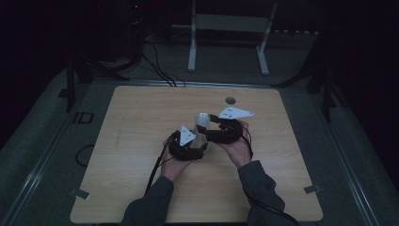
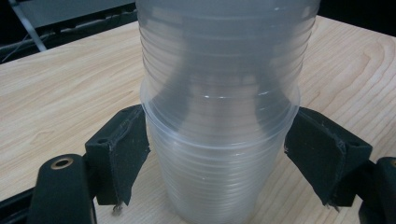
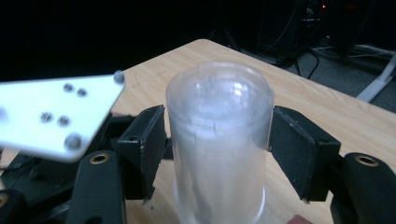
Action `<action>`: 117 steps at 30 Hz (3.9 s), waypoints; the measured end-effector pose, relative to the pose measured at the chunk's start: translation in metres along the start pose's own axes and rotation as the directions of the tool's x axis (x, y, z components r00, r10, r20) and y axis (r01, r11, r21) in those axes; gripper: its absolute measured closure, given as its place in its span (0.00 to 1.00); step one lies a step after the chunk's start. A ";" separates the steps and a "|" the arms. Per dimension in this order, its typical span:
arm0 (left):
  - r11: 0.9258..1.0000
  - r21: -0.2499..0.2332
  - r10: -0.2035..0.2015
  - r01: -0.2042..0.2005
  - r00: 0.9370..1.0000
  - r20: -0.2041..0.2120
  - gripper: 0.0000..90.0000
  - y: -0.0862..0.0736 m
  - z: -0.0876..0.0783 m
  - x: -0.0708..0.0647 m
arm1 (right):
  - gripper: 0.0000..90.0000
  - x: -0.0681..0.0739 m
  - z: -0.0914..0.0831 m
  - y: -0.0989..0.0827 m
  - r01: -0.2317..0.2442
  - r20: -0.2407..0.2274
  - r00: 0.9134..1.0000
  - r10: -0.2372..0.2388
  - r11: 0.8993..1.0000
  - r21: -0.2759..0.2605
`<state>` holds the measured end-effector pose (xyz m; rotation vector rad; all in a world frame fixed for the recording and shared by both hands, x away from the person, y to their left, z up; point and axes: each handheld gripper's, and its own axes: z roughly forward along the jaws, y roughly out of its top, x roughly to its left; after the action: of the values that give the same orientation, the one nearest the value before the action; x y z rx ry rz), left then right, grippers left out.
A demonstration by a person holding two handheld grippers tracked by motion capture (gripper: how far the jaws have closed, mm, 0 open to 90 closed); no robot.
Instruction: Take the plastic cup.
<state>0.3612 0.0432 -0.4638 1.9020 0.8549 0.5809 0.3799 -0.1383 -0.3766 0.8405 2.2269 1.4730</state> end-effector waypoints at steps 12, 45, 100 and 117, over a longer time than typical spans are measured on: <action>1.000 0.001 0.013 -0.013 1.000 -0.010 0.26 0.000 0.000 -0.002 | 0.42 -0.002 0.016 0.009 0.011 0.011 1.000 -0.011 0.999 0.036; 0.999 -0.046 0.025 -0.026 0.999 -0.021 0.22 0.013 0.006 -0.005 | 0.43 -0.002 0.011 0.017 -0.031 0.016 0.999 0.031 0.999 0.018; 0.995 -0.095 -0.012 0.012 1.000 0.000 0.22 0.013 0.001 -0.002 | 0.44 0.003 0.013 0.019 -0.031 0.020 0.999 0.031 0.999 -0.011; 0.995 -0.083 -0.051 0.051 0.999 0.012 0.23 0.008 0.004 0.001 | 0.44 0.005 0.013 0.020 -0.023 0.018 1.000 0.023 0.999 -0.026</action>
<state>0.3670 0.0397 -0.4586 1.8015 0.8577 0.5673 0.3889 -0.1200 -0.3639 0.8706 2.1877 1.4953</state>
